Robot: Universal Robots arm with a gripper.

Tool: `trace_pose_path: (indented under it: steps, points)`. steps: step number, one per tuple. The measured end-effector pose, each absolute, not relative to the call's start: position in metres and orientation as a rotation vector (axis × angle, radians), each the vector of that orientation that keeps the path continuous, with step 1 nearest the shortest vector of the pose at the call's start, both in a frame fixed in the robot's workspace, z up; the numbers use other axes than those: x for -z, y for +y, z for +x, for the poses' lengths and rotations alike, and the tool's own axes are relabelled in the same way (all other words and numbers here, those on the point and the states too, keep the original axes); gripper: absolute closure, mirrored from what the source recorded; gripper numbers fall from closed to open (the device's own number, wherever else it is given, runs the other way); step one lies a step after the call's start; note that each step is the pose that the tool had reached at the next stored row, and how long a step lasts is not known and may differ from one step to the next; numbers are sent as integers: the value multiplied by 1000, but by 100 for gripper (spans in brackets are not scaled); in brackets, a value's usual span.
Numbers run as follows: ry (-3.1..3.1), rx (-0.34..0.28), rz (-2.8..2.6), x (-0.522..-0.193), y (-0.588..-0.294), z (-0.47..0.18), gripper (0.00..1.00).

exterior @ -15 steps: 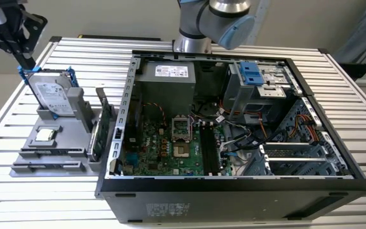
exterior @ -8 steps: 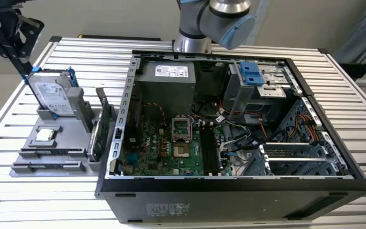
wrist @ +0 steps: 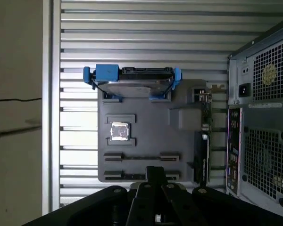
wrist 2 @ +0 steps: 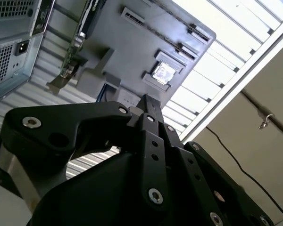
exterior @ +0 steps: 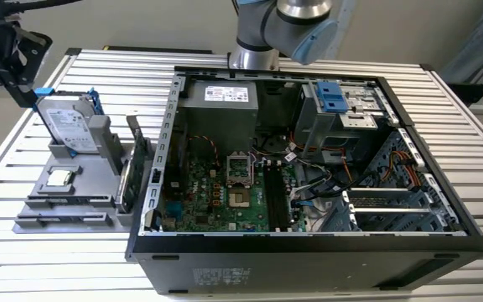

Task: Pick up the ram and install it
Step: 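Reach for the ram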

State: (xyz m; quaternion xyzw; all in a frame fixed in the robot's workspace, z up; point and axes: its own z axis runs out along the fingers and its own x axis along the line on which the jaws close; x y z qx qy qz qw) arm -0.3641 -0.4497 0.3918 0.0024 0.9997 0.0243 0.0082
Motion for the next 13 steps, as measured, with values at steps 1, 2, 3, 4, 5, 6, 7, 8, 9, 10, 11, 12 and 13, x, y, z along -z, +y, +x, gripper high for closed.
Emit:
trace_pose_path:
  steps: [1, 2, 3, 4, 5, 6, 7, 8, 9, 10, 11, 12, 13]
  points:
    - [3124, -76, 7, -392, -452, -364, 100]
    - [3124, -76, 7, -392, -455, -364, 100]
    - [3124, -76, 7, -392, -457, -364, 100]
    - [3124, -76, 7, -392, -460, -364, 100]
    - [3124, -76, 8, -392, -463, -364, 100]
    - [3124, -76, 7, -392, -465, -364, 100]
    - [3124, -76, 7, -392, -468, -364, 100]
    - [3124, -76, 7, -392, -471, -364, 100]
    - [3124, -76, 8, -392, -473, -364, 100]
    - [3124, -76, 7, -392, -476, -364, 100]
    - [3124, -76, 7, -392, -478, -364, 100]
    - [3124, -76, 7, -392, -481, -364, 100]
    - [3124, -76, 7, -392, -483, -364, 100]
